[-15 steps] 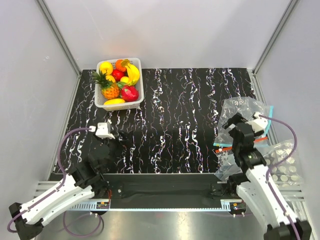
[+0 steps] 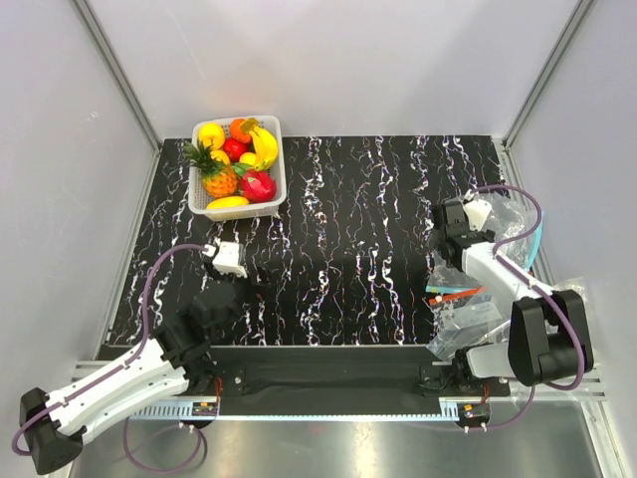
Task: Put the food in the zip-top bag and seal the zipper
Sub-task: Pick up the zipper food storage bag at the center of the board.
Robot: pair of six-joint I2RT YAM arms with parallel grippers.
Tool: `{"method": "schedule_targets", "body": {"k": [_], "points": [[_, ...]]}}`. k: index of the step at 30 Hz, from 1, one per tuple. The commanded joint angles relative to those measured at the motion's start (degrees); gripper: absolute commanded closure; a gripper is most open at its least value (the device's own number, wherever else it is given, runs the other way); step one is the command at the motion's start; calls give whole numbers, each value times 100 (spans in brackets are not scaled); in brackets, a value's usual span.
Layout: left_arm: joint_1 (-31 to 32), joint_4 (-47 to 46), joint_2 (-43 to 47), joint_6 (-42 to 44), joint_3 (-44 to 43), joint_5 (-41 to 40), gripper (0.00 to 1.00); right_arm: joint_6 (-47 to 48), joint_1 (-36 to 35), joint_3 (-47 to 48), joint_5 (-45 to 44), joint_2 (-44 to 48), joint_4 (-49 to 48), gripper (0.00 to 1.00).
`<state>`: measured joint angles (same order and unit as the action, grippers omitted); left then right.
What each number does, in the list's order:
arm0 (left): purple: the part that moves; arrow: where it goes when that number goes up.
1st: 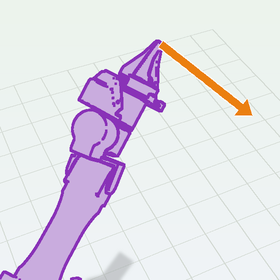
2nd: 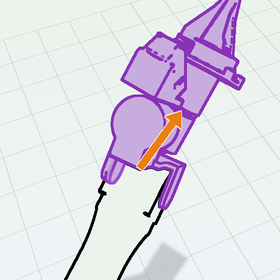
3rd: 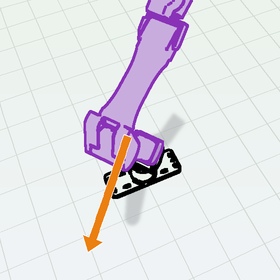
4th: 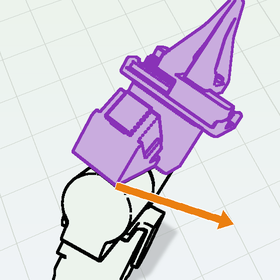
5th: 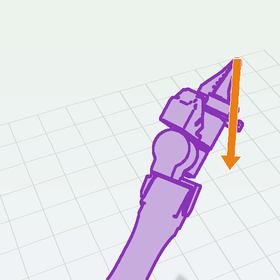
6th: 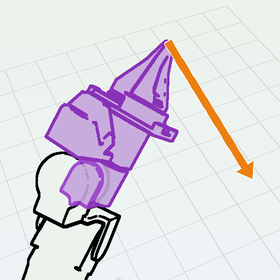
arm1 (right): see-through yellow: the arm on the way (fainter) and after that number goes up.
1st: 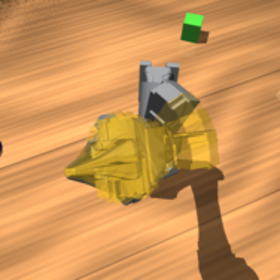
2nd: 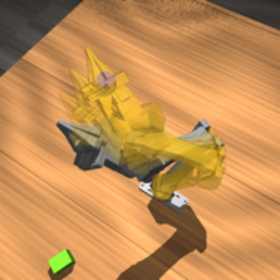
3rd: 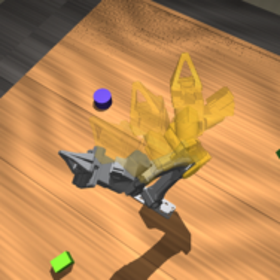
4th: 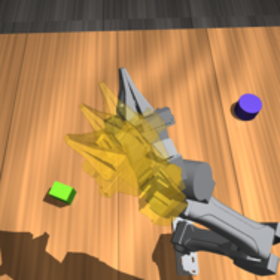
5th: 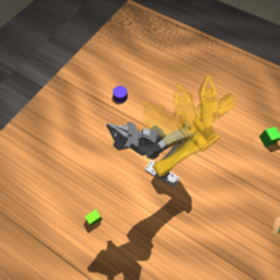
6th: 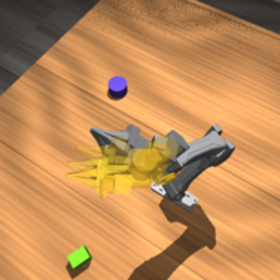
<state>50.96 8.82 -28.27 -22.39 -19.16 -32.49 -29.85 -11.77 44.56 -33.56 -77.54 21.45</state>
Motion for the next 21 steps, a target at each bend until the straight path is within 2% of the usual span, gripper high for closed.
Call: {"method": "schedule_targets", "body": {"k": [1, 2, 3, 4, 5, 6, 7, 8, 15, 19, 21], "points": [[28, -416, -20, 86, -238, 155, 1, -65, 17, 115, -160, 81, 105, 8], [19, -416, -20, 77, -238, 164, 1, -22, 8, 123, -142, 107, 105, 27], [28, -416, -29, 77, -238, 181, 1, -4, -1, 106, -142, 212, 96, 53], [19, -425, -29, 77, -229, 199, 1, 48, 8, 62, -90, 291, 52, 66], [19, -451, -21, 86, -220, 234, 1, 66, 8, -51, -63, 396, -52, 74], [19, -460, -29, 86, -220, 260, 1, 84, 8, -96, -19, 589, -97, 88], [19, -460, -47, 86, -220, 278, 1, 119, 8, -131, 94, 704, -141, 96], [19, -460, -56, 95, -229, 287, 1, 128, 8, -175, 130, 801, -176, 100], [19, -521, -126, 130, -238, 375, 1, 146, -53, 185, 674, 1758, 236, 100], [19, -583, -144, 156, -238, 454, 1, -538, -176, 483, 1341, 1944, 342, 100], [19, -644, -179, 174, -229, 515, 1, -715, -404, 650, 1405, 1918, 254, 100]]}}
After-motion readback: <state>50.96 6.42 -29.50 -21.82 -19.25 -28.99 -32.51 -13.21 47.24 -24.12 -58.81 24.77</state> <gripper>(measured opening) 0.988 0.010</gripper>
